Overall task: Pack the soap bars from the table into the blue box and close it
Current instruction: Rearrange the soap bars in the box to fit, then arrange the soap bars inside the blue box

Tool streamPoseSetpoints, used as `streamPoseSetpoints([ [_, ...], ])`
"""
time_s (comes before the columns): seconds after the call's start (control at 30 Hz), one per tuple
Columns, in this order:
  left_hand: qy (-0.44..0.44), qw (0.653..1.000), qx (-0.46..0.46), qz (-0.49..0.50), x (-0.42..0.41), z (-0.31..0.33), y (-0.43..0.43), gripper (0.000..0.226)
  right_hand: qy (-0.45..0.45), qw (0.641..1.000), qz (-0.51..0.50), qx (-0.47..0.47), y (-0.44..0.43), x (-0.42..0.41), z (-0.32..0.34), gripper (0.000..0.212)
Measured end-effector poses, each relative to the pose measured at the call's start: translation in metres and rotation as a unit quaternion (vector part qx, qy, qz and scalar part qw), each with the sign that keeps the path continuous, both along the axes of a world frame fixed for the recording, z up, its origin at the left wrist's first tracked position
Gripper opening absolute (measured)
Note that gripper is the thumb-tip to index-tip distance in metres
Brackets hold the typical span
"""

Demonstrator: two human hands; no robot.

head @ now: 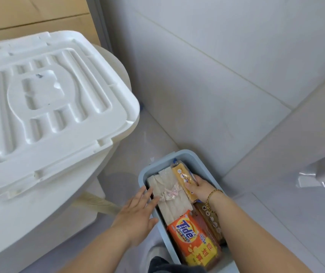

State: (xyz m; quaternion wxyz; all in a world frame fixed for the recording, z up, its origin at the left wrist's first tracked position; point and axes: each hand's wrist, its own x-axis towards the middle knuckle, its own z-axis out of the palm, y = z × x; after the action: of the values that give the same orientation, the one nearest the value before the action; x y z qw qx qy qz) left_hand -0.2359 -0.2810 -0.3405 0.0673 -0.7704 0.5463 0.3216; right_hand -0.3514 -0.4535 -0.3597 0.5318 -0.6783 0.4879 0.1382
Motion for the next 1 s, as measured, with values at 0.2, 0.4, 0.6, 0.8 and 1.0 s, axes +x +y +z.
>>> streamPoseSetpoints([
  [0.2,0.012,1.000,-0.016,0.001,0.002,-0.008,0.003,0.057,0.034,0.996,0.041,-0.068,-0.003,0.008,-0.009,0.052],
  [0.4,0.016,1.000,-0.018,-0.007,0.003,-0.010,0.004,0.057,0.009,0.955,0.111,-0.275,0.019,0.006,-0.024,0.065],
  [0.6,0.015,1.000,-0.021,-0.002,0.003,-0.011,0.004,0.056,0.023,0.954,0.158,-0.254,0.013,0.006,-0.021,0.060],
  [0.8,0.030,0.999,-0.033,0.016,0.006,0.008,0.004,0.052,-0.045,0.970,0.069,-0.230,0.016,-0.003,0.015,0.045],
  [1.0,0.031,0.987,-0.149,0.049,-0.008,0.061,0.030,0.041,-0.061,0.967,-0.004,-0.247,0.020,-0.025,0.083,0.030],
])
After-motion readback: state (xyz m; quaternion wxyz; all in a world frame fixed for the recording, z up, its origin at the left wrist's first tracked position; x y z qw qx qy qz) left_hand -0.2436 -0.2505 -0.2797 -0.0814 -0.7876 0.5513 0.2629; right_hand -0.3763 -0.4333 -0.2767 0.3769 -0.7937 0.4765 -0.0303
